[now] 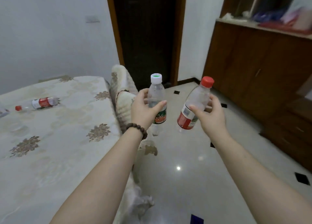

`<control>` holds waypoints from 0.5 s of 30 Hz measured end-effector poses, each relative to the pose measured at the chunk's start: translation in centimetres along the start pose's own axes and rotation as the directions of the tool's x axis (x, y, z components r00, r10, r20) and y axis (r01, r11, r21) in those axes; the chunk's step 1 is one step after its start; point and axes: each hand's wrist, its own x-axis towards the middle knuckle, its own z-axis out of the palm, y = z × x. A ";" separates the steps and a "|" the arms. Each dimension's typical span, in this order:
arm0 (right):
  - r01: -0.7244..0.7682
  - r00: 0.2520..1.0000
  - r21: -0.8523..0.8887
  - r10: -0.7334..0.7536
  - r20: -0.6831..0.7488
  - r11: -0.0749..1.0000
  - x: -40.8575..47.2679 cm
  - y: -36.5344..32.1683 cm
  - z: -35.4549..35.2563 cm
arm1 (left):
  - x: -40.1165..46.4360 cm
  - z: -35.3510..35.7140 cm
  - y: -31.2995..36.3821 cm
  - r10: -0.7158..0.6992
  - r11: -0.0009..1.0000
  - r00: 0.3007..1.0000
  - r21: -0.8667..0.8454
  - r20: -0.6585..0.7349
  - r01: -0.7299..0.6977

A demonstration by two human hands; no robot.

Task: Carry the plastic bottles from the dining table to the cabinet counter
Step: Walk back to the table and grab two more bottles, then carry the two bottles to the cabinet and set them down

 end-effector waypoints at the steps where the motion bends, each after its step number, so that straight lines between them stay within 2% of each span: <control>1: -0.011 1.000 -0.009 0.010 -0.026 1.000 0.0 0.6 -1.9 | -0.6 1.9 0.7 -0.002 1.000 1.000 -0.001 0.030 0.002; 9: -0.092 0.968 -0.032 0.082 -0.236 0.995 -1.3 6.8 -17.2 | -6.2 16.6 5.4 -0.004 0.999 0.959 -0.038 0.282 0.015; 15: -0.181 0.899 -0.049 0.145 -0.414 0.982 -4.7 11.7 -29.1 | -12.5 28.2 8.0 0.019 0.998 0.876 -0.062 0.483 0.013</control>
